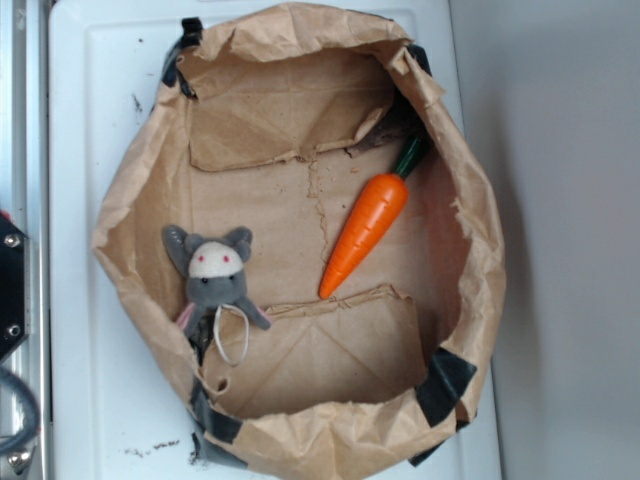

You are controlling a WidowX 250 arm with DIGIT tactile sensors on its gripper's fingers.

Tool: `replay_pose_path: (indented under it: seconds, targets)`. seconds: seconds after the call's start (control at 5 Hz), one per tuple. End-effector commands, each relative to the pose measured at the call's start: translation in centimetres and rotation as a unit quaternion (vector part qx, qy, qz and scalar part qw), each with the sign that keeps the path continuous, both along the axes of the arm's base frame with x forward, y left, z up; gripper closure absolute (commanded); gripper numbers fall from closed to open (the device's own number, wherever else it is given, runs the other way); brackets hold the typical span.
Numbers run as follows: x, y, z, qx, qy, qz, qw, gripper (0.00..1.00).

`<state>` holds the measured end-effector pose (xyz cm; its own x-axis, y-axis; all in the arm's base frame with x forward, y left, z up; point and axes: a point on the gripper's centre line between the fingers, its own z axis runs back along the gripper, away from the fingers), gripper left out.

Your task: Grab the carrot.

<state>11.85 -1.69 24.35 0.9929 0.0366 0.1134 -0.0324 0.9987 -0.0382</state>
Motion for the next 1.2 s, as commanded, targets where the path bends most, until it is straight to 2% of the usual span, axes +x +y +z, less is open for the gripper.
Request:
replay_pose_path:
  seconds: [0.0, 0.2, 0.4, 1.0]
  targets:
    - [0.0, 0.0, 0.0, 0.0, 0.0, 0.0, 1.0, 0.0]
    - [5.0, 1.6, -0.6, -0.008, -0.008, 0.044, 0.999, 0.0]
    - [9.9, 2.6, -1.9, -0.024, 0.004, 0.081, 0.996, 0.0]
    - [9.9, 2.6, -1.9, -0.024, 0.004, 0.081, 0.996, 0.0]
